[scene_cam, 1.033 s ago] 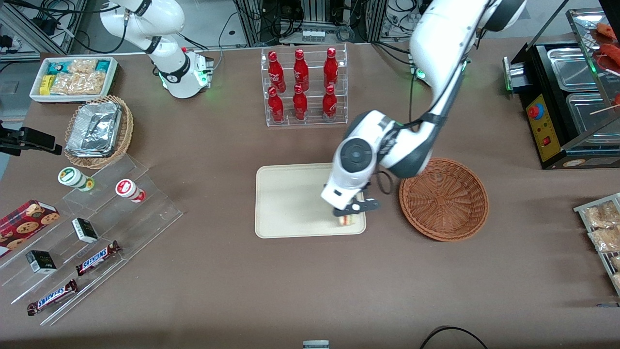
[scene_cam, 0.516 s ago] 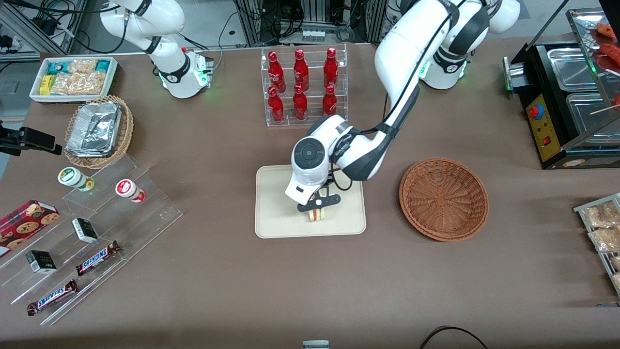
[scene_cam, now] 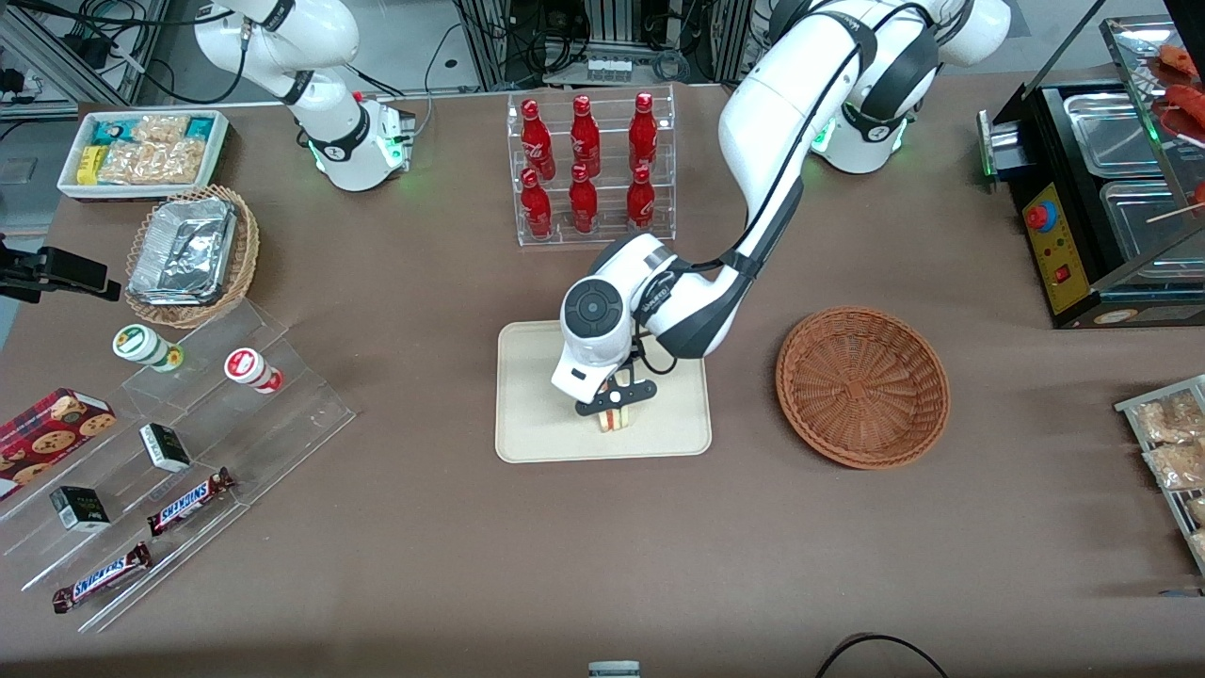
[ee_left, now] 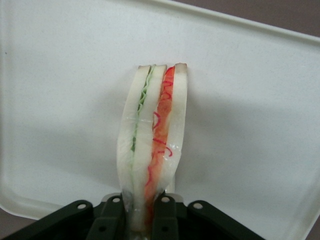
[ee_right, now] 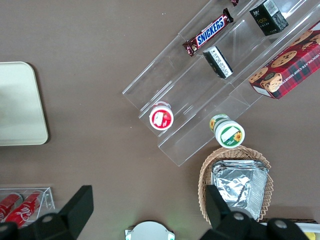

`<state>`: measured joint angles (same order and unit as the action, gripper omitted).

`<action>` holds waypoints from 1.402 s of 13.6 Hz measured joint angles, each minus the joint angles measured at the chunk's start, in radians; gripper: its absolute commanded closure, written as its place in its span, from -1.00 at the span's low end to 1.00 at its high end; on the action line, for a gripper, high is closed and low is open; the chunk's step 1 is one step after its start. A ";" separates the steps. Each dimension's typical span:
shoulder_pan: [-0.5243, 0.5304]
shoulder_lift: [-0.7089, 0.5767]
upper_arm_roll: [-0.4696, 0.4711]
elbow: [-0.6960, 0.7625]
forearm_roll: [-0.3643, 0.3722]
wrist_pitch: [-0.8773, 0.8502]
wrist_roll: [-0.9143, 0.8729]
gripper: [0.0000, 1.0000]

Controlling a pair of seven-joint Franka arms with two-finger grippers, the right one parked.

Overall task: Place sandwich from basket to tray
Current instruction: 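Carry the sandwich over the cream tray and lower it onto it, then open the left gripper to release the sandwich on the tray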

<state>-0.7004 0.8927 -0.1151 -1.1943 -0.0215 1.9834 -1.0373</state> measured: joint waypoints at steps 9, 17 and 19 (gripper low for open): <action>-0.003 -0.102 0.013 0.058 -0.007 -0.070 -0.030 -1.00; 0.219 -0.261 0.039 0.009 0.002 -0.259 0.283 -1.00; 0.291 -0.318 0.040 -0.050 0.002 -0.269 0.390 -1.00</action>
<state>-0.4091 0.5743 -0.0754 -1.2448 -0.0195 1.7148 -0.6470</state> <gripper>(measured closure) 0.000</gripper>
